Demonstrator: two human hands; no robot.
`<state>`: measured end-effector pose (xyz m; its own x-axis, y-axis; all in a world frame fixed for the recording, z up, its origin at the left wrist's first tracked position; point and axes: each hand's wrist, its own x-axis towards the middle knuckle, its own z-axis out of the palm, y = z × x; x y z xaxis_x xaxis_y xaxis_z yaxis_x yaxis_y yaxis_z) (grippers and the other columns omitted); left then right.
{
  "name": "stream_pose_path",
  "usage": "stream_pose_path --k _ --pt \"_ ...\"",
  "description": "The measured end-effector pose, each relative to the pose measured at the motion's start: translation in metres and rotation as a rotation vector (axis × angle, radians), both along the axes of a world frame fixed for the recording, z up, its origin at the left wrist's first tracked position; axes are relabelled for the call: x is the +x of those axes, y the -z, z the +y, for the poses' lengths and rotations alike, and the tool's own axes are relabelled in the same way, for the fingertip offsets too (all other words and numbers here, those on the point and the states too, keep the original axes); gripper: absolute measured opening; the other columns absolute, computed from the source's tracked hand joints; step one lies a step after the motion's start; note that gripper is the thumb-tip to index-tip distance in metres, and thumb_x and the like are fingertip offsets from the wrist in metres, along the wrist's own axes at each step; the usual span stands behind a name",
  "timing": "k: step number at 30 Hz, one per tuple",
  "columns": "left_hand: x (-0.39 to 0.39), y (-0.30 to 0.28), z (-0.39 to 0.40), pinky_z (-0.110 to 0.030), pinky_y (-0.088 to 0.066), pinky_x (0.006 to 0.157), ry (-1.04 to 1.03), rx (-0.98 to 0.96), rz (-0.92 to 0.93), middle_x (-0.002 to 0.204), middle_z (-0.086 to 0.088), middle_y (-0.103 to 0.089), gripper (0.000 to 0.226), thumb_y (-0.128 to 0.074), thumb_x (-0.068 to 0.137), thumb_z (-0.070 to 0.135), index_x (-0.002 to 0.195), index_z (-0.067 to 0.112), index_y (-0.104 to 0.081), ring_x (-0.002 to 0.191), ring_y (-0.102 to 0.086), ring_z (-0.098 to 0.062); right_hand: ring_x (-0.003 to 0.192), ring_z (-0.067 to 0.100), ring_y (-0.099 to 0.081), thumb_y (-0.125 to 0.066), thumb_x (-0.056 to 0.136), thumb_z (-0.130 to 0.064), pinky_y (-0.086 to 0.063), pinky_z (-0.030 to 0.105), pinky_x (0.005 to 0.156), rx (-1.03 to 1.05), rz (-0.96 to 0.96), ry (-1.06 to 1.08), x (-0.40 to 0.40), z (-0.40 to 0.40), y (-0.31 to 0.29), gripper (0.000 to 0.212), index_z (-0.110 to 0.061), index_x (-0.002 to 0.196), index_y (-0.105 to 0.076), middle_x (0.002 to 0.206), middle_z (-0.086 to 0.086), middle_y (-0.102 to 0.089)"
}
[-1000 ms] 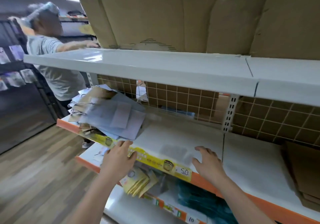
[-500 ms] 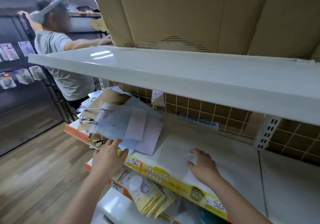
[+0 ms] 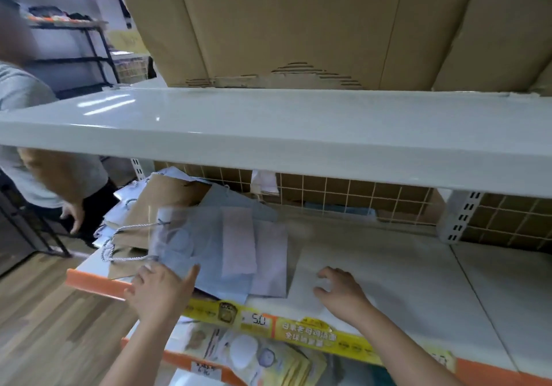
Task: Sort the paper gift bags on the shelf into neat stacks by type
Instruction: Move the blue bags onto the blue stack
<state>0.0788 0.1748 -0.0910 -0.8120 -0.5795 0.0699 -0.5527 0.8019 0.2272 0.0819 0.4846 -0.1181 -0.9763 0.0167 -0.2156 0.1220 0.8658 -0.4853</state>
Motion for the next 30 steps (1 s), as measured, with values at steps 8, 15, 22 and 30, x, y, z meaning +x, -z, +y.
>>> stream_pose_path --k 8,15,22,30 --pt "-0.029 -0.002 -0.027 -0.049 -0.039 0.087 0.101 0.109 0.208 0.110 -0.036 -0.056 0.104 -0.087 0.050 0.054 0.117 -0.015 -0.047 0.106 -0.053 -0.047 0.099 0.021 -0.062 -0.065 0.082 -0.038 -0.049 0.030 0.084 -0.246 -0.053 0.247 -0.011 -0.067 0.012 0.042 -0.012 0.114 -0.057 0.105 0.001 -0.064" --pt "-0.046 -0.008 -0.046 -0.047 -0.041 0.081 0.206 0.180 0.202 0.091 -0.034 -0.064 0.044 -0.067 0.079 0.022 0.104 -0.006 -0.043 0.089 -0.061 -0.046 0.113 0.029 -0.058 -0.075 0.075 -0.033 -0.046 0.029 0.082 -0.465 -0.091 0.509 -0.033 -0.108 0.012 0.063 -0.009 0.126 -0.046 0.127 0.009 -0.058" --pt "-0.044 -0.010 -0.055 -0.048 -0.041 0.076 0.242 0.341 0.274 0.090 -0.034 -0.061 0.016 -0.049 0.086 0.008 0.094 0.012 -0.035 0.090 -0.057 -0.047 0.107 0.027 -0.059 -0.060 0.088 -0.014 -0.041 0.024 0.076 -0.588 0.026 0.594 -0.025 -0.104 0.009 0.041 -0.005 0.128 -0.054 0.124 0.012 -0.059" --pt "-0.029 -0.029 -0.062 -0.046 -0.049 0.071 0.188 0.491 0.489 0.083 -0.026 -0.066 0.046 -0.052 0.077 0.016 0.121 0.026 -0.042 0.083 -0.061 -0.045 0.118 0.037 -0.055 -0.046 0.093 -0.013 -0.045 0.035 0.089 -0.354 0.228 0.713 0.011 -0.049 -0.004 0.050 -0.020 0.142 -0.042 0.135 0.014 -0.055"
